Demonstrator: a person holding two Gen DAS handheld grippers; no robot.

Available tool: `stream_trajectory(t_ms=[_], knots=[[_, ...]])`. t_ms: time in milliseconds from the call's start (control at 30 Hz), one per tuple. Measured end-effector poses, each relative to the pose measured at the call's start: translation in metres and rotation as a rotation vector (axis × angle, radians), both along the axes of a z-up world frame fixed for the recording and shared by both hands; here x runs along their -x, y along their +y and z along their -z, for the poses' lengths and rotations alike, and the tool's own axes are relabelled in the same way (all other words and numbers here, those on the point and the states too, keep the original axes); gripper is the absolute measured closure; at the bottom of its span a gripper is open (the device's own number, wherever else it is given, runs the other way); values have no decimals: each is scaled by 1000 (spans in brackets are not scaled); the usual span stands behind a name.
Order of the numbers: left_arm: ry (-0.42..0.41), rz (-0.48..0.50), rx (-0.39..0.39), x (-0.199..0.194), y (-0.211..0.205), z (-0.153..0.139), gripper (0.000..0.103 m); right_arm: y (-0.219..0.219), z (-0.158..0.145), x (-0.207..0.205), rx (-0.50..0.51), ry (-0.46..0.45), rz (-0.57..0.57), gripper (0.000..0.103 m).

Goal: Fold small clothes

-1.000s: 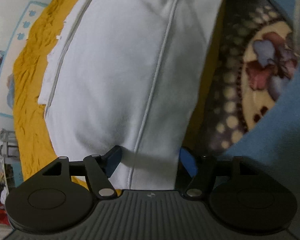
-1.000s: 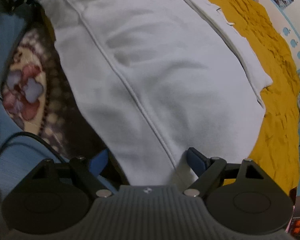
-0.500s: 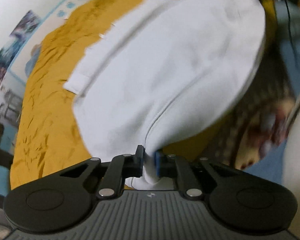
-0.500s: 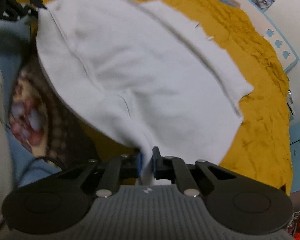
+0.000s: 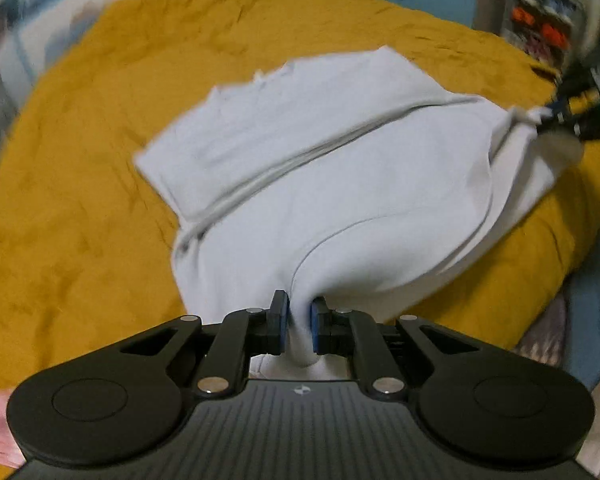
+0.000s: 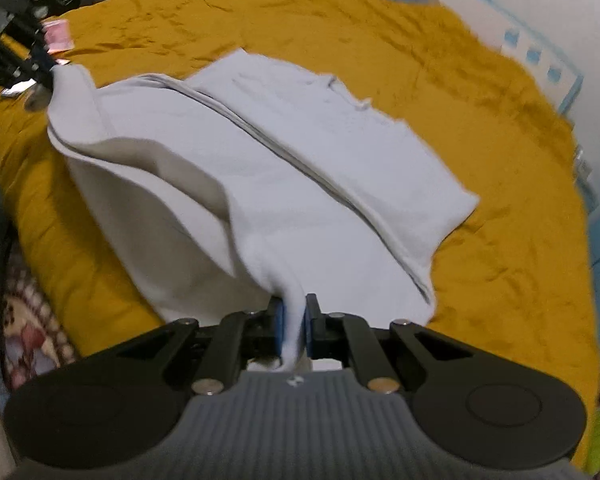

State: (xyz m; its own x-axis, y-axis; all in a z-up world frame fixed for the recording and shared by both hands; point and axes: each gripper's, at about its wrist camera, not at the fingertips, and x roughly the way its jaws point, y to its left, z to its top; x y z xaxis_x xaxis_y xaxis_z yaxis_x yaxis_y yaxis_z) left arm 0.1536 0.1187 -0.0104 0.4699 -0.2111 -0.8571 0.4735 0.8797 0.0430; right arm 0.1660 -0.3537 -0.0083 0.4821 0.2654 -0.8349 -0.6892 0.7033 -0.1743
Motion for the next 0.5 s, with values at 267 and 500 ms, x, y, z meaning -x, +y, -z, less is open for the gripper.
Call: stream_trajectory(t_ms=[267,500], knots=[[140,-222,229,-65,47,33,79,-9,32,-63,-86,123,129,84],[94,-293,238,-87,67,22,68,-25,22,-104,-145,82,261,73]])
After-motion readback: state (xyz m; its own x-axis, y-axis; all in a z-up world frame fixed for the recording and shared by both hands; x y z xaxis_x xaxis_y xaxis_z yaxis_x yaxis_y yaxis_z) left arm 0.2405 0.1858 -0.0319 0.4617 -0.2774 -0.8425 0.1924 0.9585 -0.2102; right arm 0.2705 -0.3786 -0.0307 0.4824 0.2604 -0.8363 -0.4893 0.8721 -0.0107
